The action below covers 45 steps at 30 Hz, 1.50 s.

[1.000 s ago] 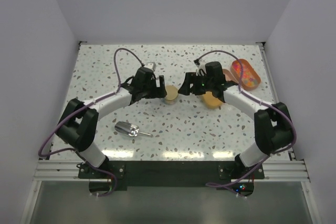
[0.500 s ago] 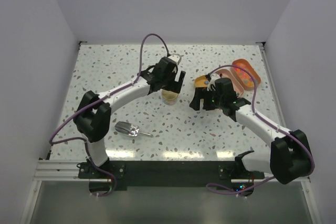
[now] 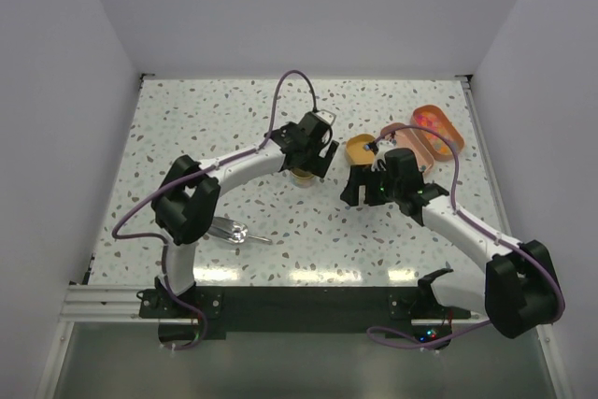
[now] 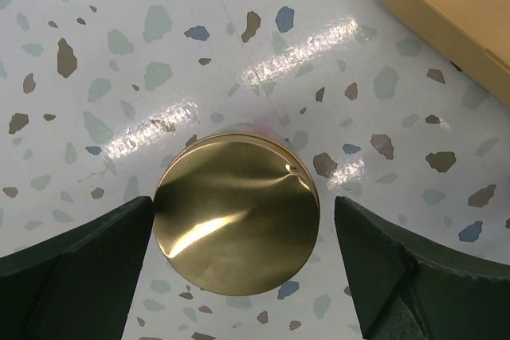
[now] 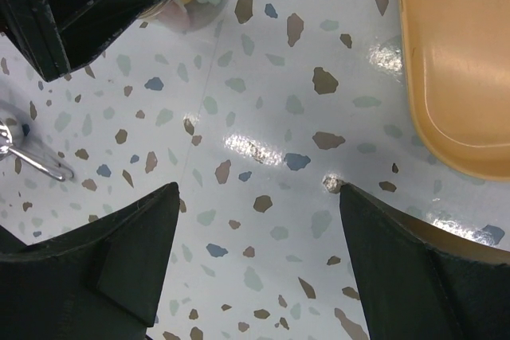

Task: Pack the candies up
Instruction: Screw the bottle lid onto the packing bottle.

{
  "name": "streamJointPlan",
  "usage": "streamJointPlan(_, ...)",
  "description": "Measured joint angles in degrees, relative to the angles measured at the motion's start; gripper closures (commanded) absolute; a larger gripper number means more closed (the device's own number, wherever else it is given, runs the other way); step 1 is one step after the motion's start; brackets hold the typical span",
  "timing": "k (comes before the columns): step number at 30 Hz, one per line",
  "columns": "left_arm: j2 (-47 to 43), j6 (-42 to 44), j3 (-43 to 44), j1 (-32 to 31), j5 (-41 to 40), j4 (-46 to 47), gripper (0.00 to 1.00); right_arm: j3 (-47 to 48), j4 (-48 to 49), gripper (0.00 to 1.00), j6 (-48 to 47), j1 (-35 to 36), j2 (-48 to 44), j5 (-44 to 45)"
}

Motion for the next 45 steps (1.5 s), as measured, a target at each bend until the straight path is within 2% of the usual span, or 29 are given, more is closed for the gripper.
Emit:
streamJointPlan(6,0.74,-0.04,0.63,-0.33,-1.9,-0.55,0.02,-0.04,0.02,0.15,0.0,0.0,-0.02,0.0)
streamJointPlan(13,0.96,-0.22,0.72,-1.44,-4.87,-1.11,0.21,-0.04,0.0,0.15,0.0,0.0,-0.37,-0.02)
streamJointPlan(16,0.39,-0.37,-0.48,-2.8,-6.58,-0.87,0.25,-0.04,0.0,0.15,0.0,0.0,-0.96,-0.02)
streamJointPlan(19,-1.7,-0.94,-3.45,-4.44,-8.09,-1.25,0.26,-0.15,0.0,0.15,0.0,0.0,-1.53,-0.04)
streamJointPlan(23,-4.61,-3.19,-7.43,-6.86,-9.27,-2.6,0.25,-0.61,0.02,0.15,0.0,0.0,-2.19,-0.07)
streamJointPlan(28,-6.4,-7.37,-12.26,-9.57,-8.5,-5.64,0.1,-1.81,-0.07,0.15,-0.04,0.0,-3.54,-0.26)
streamJointPlan(31,-10.6,-9.25,-15.58,-9.77,-8.79,-4.83,0.0,-1.6,-0.31,0.15,-0.68,0.0,-3.5,-0.96)
streamJointPlan(32,-12.96,-9.6,-16.96,-9.7,-9.29,-4.04,0.0,-1.11,-0.85,0.15,-1.07,0.0,-3.17,-1.44)
streamJointPlan(36,-24.81,-10.45,-25.88,-8.72,-10.6,4.98,0.0,4.48,-3.93,0.15,-3.17,0.0,0.55,-2.14)
streamJointPlan(39,-31.89,-10.58,-37.11,-5.84,-9.88,18.53,0.0,12.24,-5.92,0.15,-5.25,0.0,5.95,-3.21)
streamJointPlan(43,-33.2,-9.46,-50.93,-1.2,-6.62,35.23,0.0,21.75,-8.07,0.15,-7.96,0.0,12.85,-3.8)
streamJointPlan(45,-32.85,-8.07,-55.6,-0.22,-4.61,41.66,0.07,25.2,-9.18,0.15,-8.96,0.02,15.43,-4.39)
